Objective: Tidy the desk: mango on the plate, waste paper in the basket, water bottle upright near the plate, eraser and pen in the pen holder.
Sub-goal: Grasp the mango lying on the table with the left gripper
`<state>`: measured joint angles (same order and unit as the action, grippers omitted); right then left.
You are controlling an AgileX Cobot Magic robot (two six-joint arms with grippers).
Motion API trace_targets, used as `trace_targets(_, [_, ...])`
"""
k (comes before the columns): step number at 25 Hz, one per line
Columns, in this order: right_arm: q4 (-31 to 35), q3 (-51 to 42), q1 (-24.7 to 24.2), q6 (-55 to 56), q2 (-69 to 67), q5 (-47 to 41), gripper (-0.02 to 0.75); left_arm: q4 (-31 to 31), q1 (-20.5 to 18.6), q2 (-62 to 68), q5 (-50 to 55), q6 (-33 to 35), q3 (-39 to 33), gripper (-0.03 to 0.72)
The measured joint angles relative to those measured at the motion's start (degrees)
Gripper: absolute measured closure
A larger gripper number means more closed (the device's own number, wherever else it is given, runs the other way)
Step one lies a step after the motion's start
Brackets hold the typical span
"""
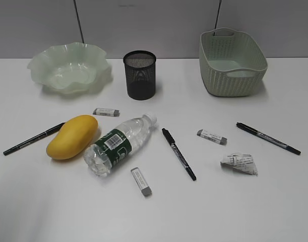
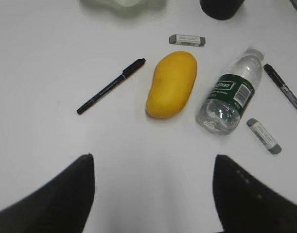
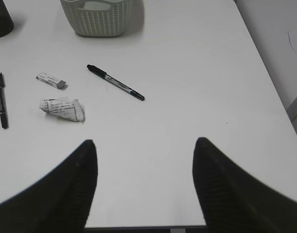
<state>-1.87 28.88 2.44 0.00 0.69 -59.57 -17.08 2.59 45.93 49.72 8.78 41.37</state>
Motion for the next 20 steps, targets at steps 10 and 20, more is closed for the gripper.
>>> trace_targets(10, [0.0,0.0,0.0,0.0,0.0,0.0,0.244,0.1,9.0,24.8,-3.4,5.4,8.1,0.096])
trace_targets(20, [0.0,0.0,0.0,0.0,0.0,0.0,0.244,3.2,15.2,44.6,-6.6,5.6,16.3,0.055])
